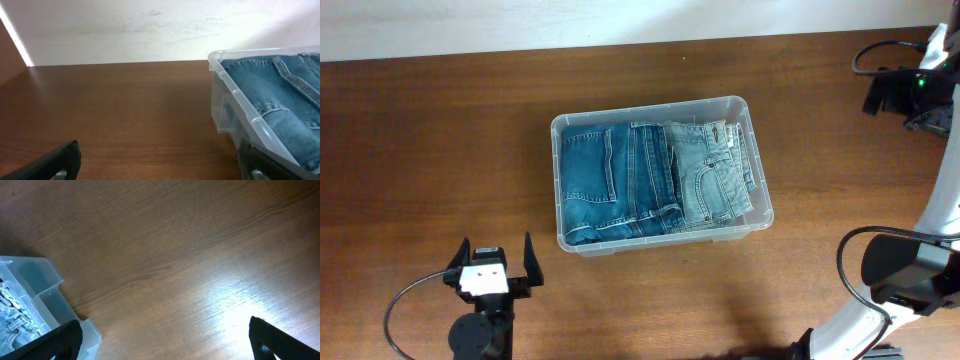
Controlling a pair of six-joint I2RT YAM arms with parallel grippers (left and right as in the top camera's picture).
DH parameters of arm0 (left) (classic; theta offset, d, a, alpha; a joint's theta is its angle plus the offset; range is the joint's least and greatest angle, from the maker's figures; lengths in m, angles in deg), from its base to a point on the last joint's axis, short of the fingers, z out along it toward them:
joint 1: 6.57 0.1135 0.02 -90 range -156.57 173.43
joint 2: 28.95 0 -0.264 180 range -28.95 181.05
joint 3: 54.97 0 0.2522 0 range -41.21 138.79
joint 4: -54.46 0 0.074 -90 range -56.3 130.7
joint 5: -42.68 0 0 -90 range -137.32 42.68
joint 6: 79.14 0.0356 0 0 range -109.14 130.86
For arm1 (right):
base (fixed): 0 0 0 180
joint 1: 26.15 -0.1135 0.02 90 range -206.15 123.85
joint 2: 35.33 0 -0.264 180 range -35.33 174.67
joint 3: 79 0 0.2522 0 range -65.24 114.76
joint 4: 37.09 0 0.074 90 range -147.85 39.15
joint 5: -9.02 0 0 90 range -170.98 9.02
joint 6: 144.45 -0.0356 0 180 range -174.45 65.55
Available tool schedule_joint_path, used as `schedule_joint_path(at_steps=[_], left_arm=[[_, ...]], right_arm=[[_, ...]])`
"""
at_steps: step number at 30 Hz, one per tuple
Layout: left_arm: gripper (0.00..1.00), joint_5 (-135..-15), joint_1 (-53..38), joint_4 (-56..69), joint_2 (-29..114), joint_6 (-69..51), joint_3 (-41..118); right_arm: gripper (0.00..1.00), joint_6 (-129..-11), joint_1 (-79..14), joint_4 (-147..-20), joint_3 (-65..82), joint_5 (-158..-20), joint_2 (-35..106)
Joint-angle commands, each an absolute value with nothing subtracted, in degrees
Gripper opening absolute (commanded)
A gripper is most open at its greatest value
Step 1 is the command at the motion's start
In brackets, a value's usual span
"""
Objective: Pack container
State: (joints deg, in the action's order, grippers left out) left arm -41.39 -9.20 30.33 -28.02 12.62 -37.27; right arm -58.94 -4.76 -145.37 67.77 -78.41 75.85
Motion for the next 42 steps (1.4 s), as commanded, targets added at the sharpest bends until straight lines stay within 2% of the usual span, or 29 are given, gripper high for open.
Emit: schedule_joint_path(at_steps=[1, 31, 42], left_arm=[[0.99, -42.0, -8.9, 30.7, -28.7, 16.3, -38.1], [1.0, -42.0, -8.9, 30.6, -28.5, 16.3, -38.1], [0.99, -42.0, -8.9, 30.6, -28.5, 16.3, -38.1]], right_arm=[[0.99, -59.2, -4.7, -145.4, 68.0, -77.9, 75.4], [0.98, -59.2, -5.7, -145.3, 68.0, -77.9, 74.9], [0.98, -59.2, -9.4, -145.3, 68.0, -77.9, 62.4]])
